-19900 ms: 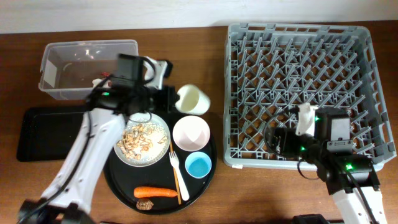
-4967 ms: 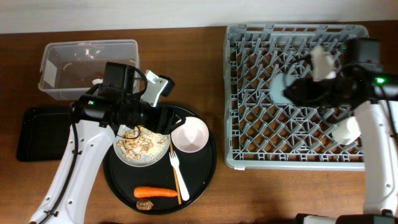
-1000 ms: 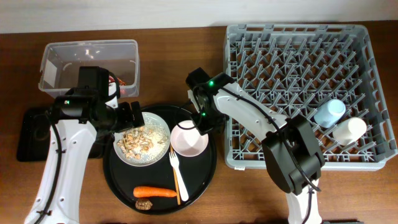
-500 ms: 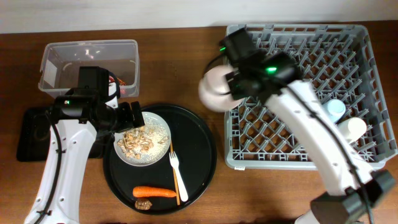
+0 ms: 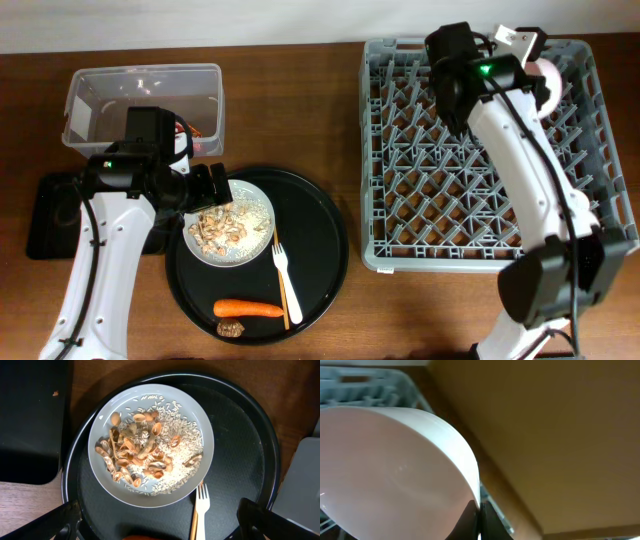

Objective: Sort waste into correct bins and load items into the dishwasher rack
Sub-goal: 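Lift the pink bowl with the right gripper and lower it into the rack, then release the pink bowl in the rack and move right gripper to the plate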

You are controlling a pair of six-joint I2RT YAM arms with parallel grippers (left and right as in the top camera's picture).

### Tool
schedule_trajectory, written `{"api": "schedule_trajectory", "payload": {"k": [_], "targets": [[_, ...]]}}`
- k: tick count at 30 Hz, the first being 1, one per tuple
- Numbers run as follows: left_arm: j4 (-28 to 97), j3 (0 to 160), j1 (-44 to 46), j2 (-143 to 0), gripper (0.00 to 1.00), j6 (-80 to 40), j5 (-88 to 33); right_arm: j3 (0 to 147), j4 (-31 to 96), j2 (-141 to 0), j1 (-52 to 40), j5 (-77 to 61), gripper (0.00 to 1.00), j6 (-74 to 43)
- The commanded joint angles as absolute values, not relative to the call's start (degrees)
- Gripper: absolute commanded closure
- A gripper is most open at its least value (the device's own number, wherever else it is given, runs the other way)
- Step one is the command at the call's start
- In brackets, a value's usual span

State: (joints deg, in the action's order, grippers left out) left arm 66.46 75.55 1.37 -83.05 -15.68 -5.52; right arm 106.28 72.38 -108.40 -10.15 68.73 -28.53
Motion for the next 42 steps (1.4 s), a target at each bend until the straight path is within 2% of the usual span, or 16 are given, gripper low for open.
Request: {"api": "schedule_trajectory", "payload": {"k": [1,17,24,30,31,32,34,35,36,42], "targets": [[66.5,75.05,1.06,-83.31,0.01,-16.25,-5.1,106.02,72.23,-111.22,-8.08,73.78,0.96,-30.5],[66.5,75.05,1.06,-83.29,0.01,-16.25,-5.1,106.02,75.24,-123.28,-10.87,66.96,0.96,-30.52],[66.3,75.05,1.06,-83.29,0.01,-16.25,-5.08,106.02,75.77,-123.63,-14.24,61.93,0.96,-30.5],[66.3,75.05,1.06,-83.29,0.01,-16.25,-5.08,106.02,78.24,-123.63,-16.05,52.01,0.96,-30.5],[66.3,75.05,1.06,-83.31,0.01,-16.25,-5.08,106.04,79.05,-123.63,-16.21,50.46,0.85,-30.5],[66.28,75.05,1.06,-83.29,0.01,-16.25,-5.08,106.04,80.03,-123.61,-16.49,48.23,0.67,-30.5],[66.28,75.05,1.06,-83.29,0.01,-16.25,-5.08,106.04,81.69,-123.44,-16.91,45.78,0.46,-30.55],[66.28,75.05,1.06,-83.29,0.01,-16.25,-5.08,106.04,82.21,-123.17,-17.12,44.93,0.32,-30.55],[66.28,75.05,1.06,-83.29,0.01,-16.25,-5.08,106.08,82.61,-122.72,-17.3,44.1,0.23,-30.55],[66.28,75.05,1.06,-83.29,0.01,-16.25,-5.06,106.1,82.37,-113.97,-18.15,37.85,0.21,-30.48]]}}
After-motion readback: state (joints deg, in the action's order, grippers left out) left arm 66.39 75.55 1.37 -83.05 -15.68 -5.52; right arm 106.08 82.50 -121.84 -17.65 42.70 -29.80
